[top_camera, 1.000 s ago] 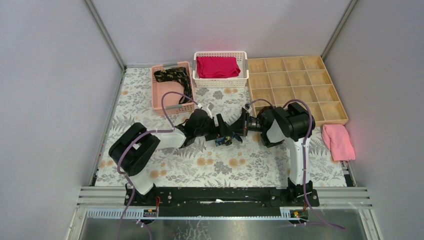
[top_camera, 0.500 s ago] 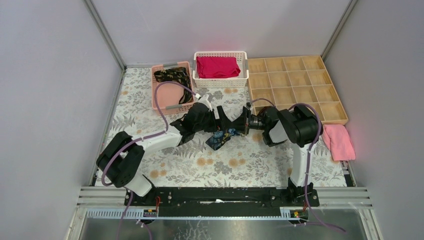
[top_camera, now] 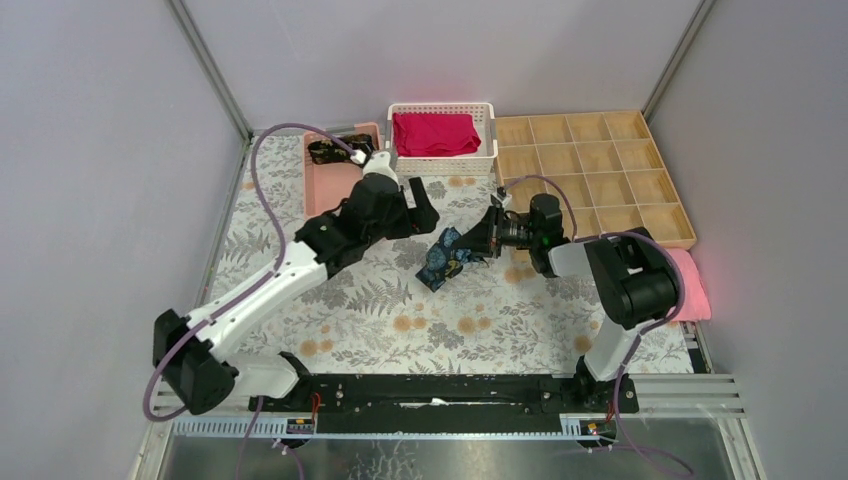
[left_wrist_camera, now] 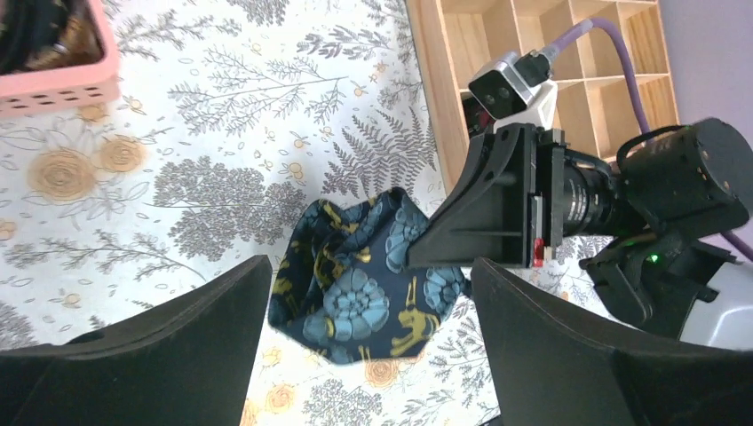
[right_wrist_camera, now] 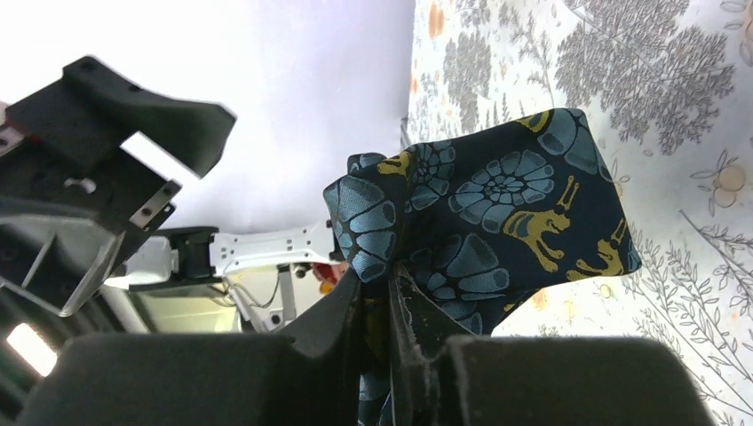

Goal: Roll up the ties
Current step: Roll the tie at the center of the board.

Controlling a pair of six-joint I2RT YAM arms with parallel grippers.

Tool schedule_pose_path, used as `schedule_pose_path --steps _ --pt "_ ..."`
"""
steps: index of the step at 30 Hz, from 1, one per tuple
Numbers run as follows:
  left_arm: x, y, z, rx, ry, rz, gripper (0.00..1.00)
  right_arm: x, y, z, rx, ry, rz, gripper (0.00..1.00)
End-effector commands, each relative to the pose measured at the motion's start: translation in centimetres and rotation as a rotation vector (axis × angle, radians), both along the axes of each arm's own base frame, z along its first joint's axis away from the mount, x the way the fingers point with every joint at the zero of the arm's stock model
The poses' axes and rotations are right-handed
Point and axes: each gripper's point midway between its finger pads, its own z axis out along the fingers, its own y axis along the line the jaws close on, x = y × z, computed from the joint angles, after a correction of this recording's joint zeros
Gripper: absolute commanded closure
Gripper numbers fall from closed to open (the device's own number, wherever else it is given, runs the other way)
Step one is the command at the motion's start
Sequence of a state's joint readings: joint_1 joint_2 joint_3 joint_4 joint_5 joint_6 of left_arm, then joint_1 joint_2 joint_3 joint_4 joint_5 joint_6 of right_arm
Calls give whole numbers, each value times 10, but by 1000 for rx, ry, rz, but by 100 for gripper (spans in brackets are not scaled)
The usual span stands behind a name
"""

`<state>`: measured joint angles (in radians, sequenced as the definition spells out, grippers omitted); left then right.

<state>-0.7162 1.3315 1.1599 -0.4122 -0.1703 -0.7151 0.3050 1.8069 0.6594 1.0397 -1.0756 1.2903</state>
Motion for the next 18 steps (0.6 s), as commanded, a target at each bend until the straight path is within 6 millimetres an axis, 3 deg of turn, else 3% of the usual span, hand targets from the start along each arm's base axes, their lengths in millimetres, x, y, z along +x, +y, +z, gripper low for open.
schedule_pose_path --steps 1,8,13,18 --pt "-25 27 -19 138 71 -18 10 10 -2 10 -112 -126 -10 87" --pt "-48 -8 -53 143 90 -127 8 15 1 21 -126 -154 -19 87" --pt "-57 -36 -60 111 83 -162 1 18 3 31 -116 -173 -25 88" --pt "-54 -47 -61 48 52 -125 1 16 6 37 -100 -181 -16 88"
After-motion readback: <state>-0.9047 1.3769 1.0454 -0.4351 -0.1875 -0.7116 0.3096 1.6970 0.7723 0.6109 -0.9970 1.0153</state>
